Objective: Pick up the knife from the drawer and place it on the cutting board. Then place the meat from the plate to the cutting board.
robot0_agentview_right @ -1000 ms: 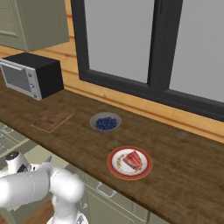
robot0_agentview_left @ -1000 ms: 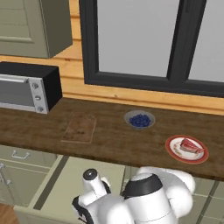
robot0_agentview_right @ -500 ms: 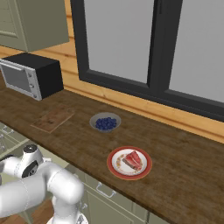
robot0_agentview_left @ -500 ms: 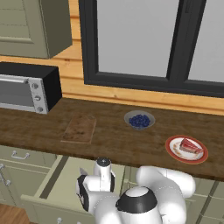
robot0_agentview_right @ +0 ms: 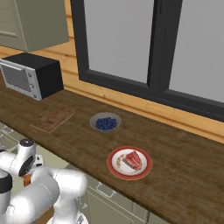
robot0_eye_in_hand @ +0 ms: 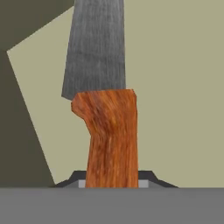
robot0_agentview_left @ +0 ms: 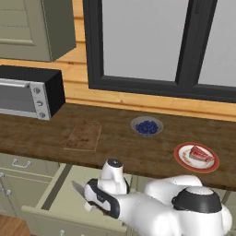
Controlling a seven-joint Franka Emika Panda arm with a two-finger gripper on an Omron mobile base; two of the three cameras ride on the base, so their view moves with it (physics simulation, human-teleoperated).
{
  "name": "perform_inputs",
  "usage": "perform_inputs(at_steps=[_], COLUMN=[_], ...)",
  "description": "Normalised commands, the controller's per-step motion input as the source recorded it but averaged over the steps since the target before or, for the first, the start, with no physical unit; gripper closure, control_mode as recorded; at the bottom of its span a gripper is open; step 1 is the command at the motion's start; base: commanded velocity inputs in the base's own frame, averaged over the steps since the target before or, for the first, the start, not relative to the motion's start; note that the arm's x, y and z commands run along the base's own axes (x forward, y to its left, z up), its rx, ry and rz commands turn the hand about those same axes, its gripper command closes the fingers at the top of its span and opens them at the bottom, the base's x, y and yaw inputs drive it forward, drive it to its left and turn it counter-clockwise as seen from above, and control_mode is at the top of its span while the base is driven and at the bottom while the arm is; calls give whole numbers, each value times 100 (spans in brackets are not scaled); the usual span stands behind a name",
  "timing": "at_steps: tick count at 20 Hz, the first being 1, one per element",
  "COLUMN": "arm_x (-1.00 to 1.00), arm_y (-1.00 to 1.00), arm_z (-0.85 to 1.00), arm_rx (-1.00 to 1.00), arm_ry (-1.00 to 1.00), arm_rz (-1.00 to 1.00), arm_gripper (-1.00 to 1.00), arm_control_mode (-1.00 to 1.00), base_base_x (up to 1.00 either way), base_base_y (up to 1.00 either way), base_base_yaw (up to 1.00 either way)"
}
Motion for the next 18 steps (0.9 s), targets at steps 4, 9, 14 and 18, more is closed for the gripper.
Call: perform_inputs(at_steps=[4, 9, 14, 18], arm_x=[0, 0, 9, 37], arm_y=[0, 10, 8, 0], arm_z=[100, 100, 100, 100], arm_rx=[1, 0, 0, 0], arm_ry=[-16, -26, -12, 0], arm_rz=[0, 0, -7, -16], arm_gripper=[100, 100, 100, 100], arm_control_mode=[-100, -100, -100, -100], base_base_x=[0, 0, 0, 0], base_base_y=[0, 0, 0, 0], base_base_yaw=[0, 0, 0, 0])
